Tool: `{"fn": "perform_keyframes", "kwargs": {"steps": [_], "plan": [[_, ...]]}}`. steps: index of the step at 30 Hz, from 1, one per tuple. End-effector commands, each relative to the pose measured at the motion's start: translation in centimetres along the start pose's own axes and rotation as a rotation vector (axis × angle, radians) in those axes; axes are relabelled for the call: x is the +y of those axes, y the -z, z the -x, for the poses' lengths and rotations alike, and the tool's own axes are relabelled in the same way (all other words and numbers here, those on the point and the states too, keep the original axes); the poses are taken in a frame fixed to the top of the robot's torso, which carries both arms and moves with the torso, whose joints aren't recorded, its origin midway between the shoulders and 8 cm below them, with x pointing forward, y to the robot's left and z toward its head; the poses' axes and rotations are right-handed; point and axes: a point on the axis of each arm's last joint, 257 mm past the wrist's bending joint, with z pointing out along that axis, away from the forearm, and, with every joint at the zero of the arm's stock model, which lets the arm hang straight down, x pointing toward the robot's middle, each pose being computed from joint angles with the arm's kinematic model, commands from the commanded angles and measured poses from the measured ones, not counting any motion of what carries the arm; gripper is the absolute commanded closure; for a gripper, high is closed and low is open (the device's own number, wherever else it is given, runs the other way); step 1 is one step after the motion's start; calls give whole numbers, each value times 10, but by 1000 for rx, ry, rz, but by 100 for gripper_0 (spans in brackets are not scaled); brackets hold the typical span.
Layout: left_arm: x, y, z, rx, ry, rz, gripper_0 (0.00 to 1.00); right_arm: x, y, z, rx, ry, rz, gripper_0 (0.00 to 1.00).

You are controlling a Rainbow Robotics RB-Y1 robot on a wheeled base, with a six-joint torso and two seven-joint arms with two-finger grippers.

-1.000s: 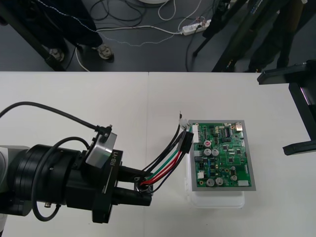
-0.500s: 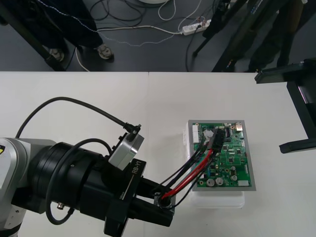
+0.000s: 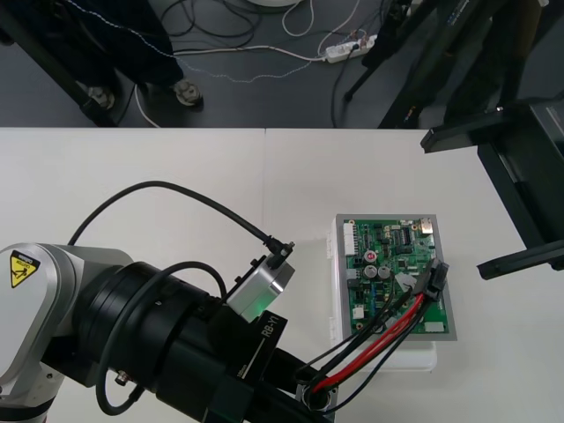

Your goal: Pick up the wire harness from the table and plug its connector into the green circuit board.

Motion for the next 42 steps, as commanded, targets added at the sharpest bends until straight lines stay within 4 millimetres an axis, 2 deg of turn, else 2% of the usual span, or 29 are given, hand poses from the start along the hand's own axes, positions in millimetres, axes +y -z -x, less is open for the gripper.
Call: {"fn": "perform_keyframes", "kwargs": {"steps": [1,4,15,20,29,40,41,42], "plan": [[-8,-7,6,12,-2,-25,100,5,-10,5,24,-51,72,0],[-7,-8,9,0,0,-24,100,9,-16,4,14,-65,101,0],[-1,-5,14,-28,14,1,100,18,-19,22,-66,-78,150,0],[0,-4,12,-22,16,6,100,26,-26,22,-64,-70,178,0],[1,-5,15,-34,16,8,100,51,-47,16,-68,-91,275,0],[0,-6,17,-42,9,2,100,58,-51,16,-66,-86,299,0],[-1,-7,17,-42,10,0,100,58,-51,16,-66,-89,298,28],[0,-7,17,-41,9,1,100,58,-51,16,-66,-92,298,45]]}}
